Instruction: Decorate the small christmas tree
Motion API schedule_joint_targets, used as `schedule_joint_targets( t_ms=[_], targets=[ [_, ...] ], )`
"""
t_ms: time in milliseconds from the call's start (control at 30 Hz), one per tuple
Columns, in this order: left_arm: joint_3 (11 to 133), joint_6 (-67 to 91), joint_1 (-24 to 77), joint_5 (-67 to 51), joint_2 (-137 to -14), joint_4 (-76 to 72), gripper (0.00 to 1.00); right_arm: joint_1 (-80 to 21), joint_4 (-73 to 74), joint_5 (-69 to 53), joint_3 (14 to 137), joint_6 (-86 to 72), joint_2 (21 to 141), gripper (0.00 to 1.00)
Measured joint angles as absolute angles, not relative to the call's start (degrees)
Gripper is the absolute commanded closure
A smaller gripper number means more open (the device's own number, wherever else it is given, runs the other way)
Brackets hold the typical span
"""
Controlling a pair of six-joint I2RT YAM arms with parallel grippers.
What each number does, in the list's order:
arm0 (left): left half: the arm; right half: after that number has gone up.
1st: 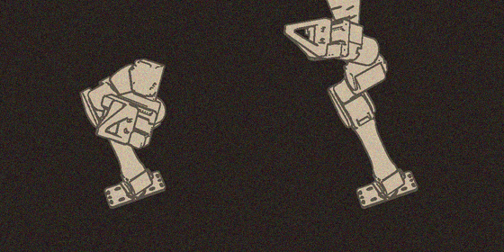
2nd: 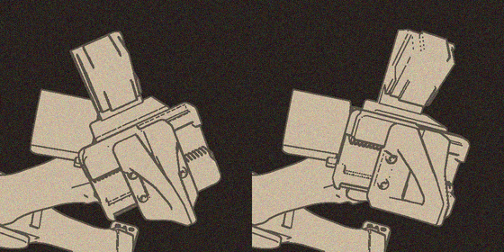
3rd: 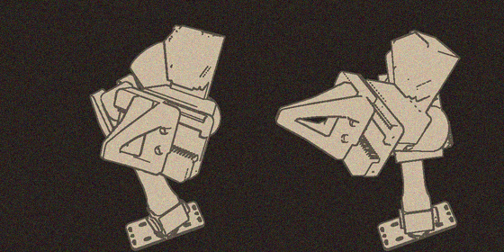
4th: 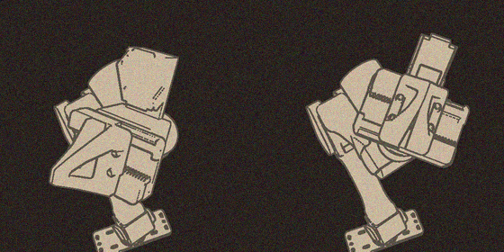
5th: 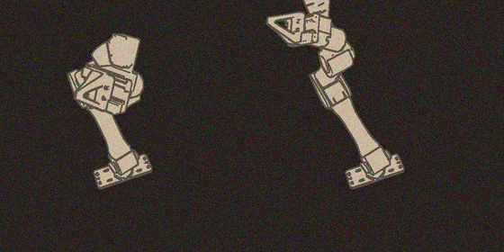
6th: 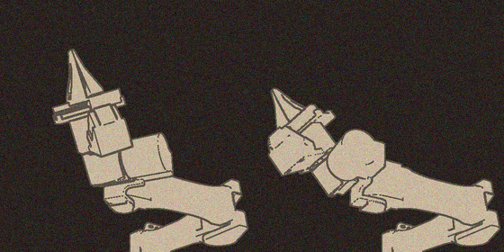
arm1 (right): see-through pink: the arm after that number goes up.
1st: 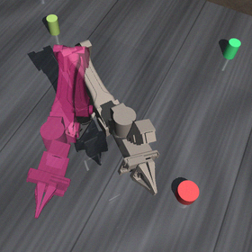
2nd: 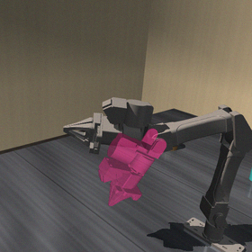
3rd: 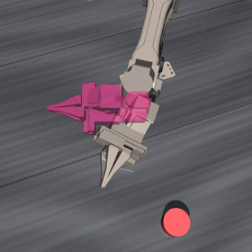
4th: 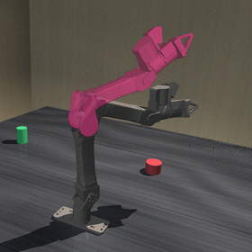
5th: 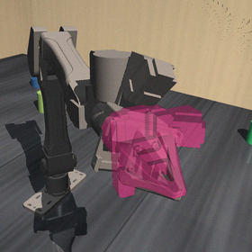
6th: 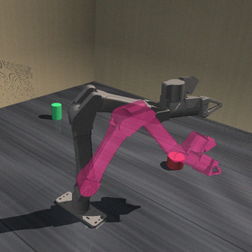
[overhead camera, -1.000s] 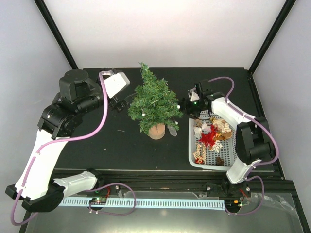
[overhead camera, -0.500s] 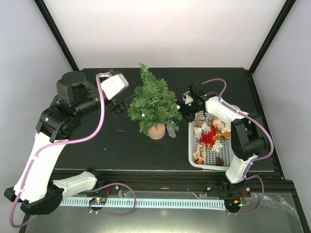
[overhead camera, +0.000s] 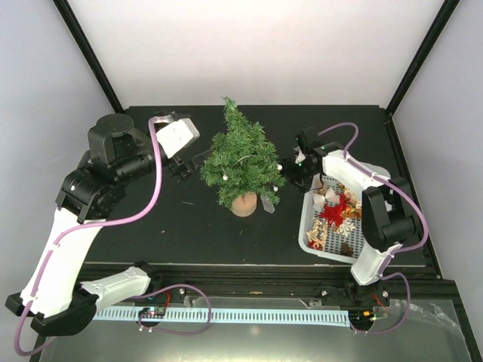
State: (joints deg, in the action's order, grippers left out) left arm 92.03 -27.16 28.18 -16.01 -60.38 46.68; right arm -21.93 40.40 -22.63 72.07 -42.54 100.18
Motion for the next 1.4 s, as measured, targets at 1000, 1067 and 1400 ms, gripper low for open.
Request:
schedule_joint_targets(
  t_ms=[1000, 1067, 1400],
  targets=[
    [90.50, -26.30, 28.18, -16.82, -61.25, 46.74, 0.07, -14.96, 40.64, -30.39, 68.40, -54.83, 99.39, 0.26],
    [90.50, -26.04, 28.18, -16.84, -61.41, 46.74, 0.07, -14.96, 40.64, -30.33, 68.40, -58.48, 99.15, 0.26],
    [92.68, -24.69, 28.18, -18.06, -64.45, 48.14, 0.07, -19.46, 42.24, -29.28, 72.42, -74.15, 100.73, 0.25]
  ],
)
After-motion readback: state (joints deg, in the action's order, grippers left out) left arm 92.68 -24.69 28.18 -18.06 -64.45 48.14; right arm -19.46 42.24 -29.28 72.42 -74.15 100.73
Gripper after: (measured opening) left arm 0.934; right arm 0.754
